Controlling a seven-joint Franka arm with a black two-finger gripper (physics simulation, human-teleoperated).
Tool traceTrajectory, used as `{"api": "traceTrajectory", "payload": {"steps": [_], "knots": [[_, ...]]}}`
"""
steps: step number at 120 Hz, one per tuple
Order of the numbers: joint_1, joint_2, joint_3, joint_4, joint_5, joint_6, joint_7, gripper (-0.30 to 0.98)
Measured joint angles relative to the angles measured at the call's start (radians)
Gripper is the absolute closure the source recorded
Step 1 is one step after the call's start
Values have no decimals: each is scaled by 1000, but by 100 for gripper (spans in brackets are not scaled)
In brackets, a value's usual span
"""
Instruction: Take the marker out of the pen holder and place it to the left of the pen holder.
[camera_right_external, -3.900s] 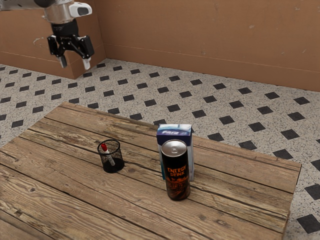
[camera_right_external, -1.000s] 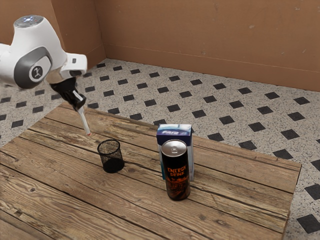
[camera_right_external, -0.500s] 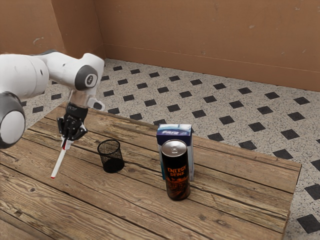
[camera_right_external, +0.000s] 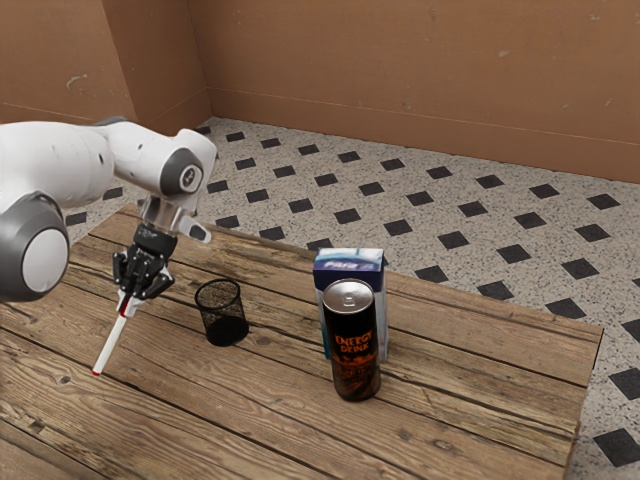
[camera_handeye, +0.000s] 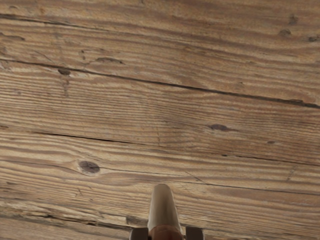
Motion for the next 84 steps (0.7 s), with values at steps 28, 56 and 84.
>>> {"api": "traceTrajectory", "payload": {"steps": [28,56,84], "knots": [[0,-36,0,26,-18,12,-1,28],[-8,-523,-64,-185,-67,150,-6,9],[-38,-551,-102,-60,-128,203,-44,3]]}}
